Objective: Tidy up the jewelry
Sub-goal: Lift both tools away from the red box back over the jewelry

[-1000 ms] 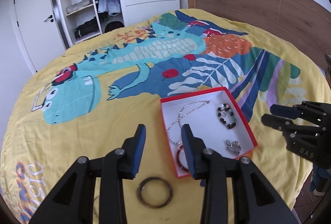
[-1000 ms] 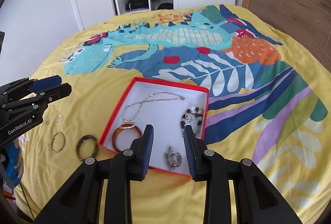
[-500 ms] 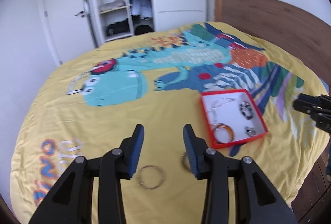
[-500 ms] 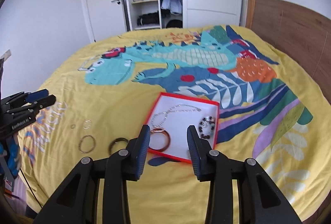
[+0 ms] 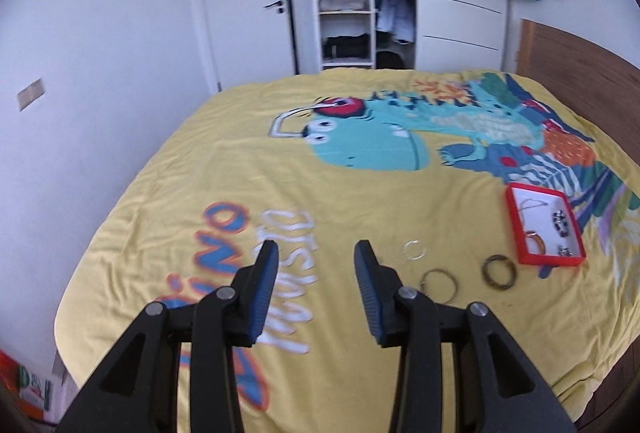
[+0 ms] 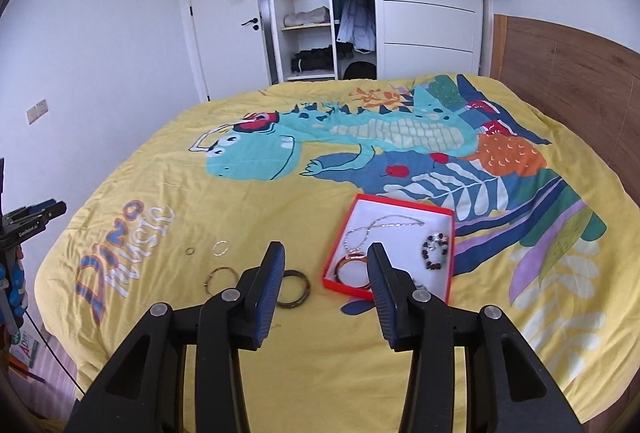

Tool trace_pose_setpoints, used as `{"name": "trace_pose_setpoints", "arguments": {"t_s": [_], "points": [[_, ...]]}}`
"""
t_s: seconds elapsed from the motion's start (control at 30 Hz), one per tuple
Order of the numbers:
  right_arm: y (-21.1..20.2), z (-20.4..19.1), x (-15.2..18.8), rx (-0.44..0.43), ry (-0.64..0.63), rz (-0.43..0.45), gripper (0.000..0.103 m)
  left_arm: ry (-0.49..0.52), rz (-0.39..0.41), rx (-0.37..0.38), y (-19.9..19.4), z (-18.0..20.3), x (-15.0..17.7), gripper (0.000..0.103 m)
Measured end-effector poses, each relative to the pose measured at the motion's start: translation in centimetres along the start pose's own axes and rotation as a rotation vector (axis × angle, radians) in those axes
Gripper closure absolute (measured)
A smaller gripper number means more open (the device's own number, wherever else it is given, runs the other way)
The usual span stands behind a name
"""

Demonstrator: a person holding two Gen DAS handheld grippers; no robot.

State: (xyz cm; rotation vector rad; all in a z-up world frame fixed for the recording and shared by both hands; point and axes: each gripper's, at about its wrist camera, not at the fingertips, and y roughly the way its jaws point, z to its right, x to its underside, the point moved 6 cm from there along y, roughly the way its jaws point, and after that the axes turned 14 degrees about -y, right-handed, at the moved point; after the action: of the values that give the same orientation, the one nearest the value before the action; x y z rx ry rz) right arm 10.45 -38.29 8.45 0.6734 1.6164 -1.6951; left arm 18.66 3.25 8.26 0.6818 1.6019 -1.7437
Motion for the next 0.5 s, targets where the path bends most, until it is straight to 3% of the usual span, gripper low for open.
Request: {"name": "trace_pose_setpoints", "arguments": {"t_s": [0.27,0.5], "points": [[0.7,-1.9,1.5,-0.026,0.006,-0.028,0.061,-0.091,-0.055,-0.063,1.1,-5.7,3.0,0.065],[3.5,-3.3,2.5,-0.053,-0.002,-0.083,0.061,-0.097,-0.126,-0.071,4.4,-5.6,4.9,0.065]]}}
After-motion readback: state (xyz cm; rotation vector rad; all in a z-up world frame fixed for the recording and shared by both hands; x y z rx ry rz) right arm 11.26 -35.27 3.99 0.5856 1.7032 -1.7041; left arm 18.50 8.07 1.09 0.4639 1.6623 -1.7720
